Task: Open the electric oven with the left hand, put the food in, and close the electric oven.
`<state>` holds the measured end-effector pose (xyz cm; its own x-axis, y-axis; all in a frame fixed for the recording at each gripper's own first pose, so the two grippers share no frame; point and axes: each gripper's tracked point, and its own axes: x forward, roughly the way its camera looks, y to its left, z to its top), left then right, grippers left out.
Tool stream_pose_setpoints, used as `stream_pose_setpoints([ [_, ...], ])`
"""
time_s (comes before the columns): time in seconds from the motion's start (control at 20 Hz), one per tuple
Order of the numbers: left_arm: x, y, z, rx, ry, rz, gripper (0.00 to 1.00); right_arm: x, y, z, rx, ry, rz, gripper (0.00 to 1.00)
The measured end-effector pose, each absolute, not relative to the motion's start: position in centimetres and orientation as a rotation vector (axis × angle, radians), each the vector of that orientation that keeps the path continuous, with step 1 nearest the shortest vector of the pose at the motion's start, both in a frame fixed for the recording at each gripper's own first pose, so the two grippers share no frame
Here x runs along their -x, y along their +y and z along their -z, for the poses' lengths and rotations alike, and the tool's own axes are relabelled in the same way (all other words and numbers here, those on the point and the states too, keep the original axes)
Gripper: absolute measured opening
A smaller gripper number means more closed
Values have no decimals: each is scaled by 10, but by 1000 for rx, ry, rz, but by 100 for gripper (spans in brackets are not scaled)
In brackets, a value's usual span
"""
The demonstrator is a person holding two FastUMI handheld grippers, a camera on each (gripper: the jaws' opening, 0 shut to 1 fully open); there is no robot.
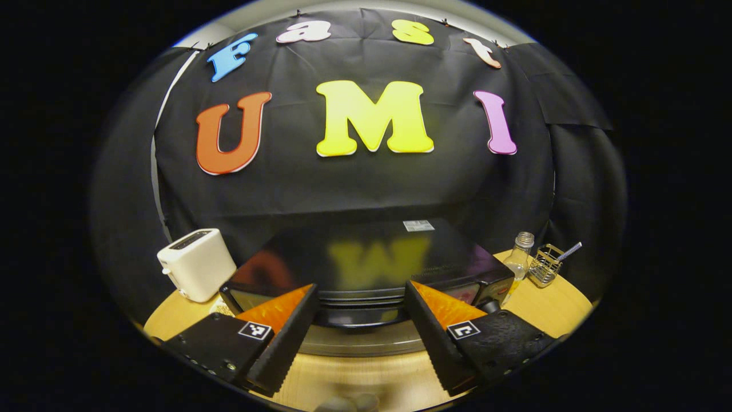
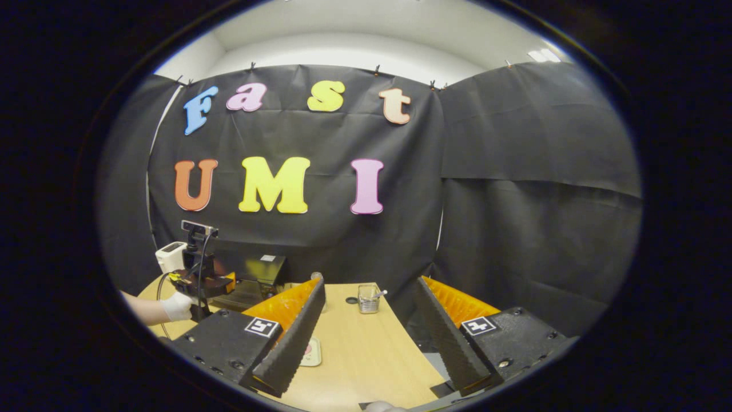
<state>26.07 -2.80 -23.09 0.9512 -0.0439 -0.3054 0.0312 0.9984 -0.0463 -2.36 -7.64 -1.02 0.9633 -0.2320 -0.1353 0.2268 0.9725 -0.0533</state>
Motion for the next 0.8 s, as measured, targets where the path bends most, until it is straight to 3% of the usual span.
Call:
stream_pose_setpoints([
  [0.3, -244, -26, 232, 48, 330, 59, 95, 21, -67, 14, 26, 143, 214, 96],
  [0.35, -238, -26, 233, 45, 331, 63, 95, 21, -64, 15, 23, 145, 206, 100],
  [0.4, -231, -27, 235, 43, 334, 66, 95, 22, -61, 16, 22, 147, 202, 96],
  [0.5, -218, -26, 238, 46, 343, 69, 96, 23, -57, 20, 18, 153, 192, 100],
  [0.8, -169, -28, 260, 49, 401, 82, 95, 36, -42, 28, 10, 174, 157, 96],
])
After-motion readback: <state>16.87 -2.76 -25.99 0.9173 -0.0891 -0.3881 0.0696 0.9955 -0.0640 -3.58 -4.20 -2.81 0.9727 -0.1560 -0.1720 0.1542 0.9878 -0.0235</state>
